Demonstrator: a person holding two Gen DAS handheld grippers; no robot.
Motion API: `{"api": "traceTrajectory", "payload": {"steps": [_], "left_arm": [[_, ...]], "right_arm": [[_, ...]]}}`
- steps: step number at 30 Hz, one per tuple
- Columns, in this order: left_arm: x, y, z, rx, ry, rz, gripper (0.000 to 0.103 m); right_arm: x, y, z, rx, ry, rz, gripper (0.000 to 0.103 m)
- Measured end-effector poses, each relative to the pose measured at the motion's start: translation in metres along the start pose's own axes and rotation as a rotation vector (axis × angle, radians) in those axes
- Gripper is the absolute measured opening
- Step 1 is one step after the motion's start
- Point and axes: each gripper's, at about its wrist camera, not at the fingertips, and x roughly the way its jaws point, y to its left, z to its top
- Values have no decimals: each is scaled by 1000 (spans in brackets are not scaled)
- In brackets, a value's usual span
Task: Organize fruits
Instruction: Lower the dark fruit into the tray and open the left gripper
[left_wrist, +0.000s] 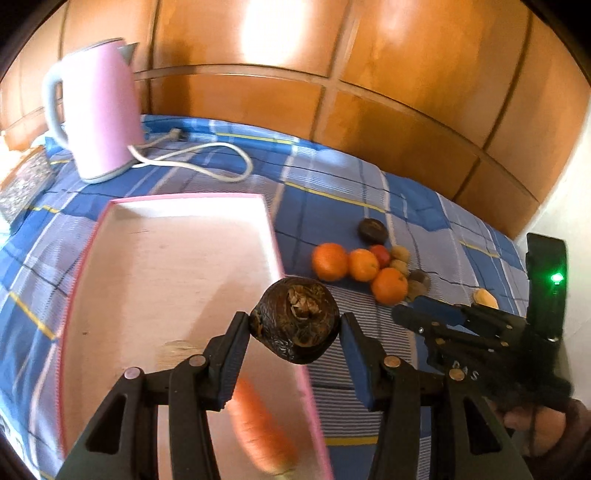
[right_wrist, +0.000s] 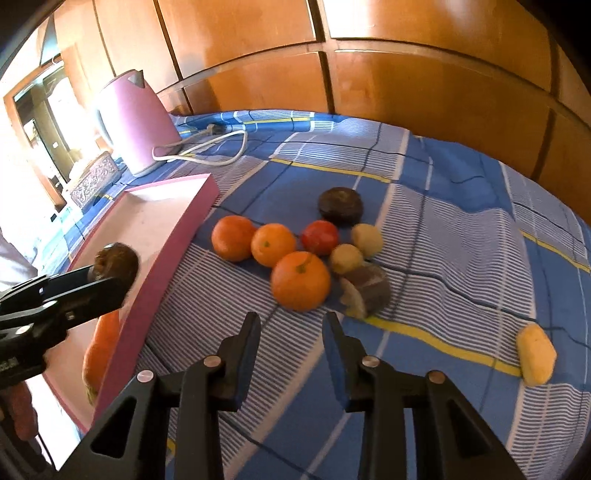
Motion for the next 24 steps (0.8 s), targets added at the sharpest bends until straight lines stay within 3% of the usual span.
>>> {"api": "traceTrajectory", "payload": {"steps": [10,18,20,24], "left_arm": [[-10,79,6,-97,-16,110,50],[9,115,-1,-137,44,187,52],[6,115,-4,-145,33,190,66],[-4,111,-9,-131,0,224,75]], "right_arm": [[20,-1,8,45,17,-63,37],[29,-3,12,87,25,-92,39],[30,-4,13,104,21,-96,40],[32,-3,13,114,24,-112,40]]}}
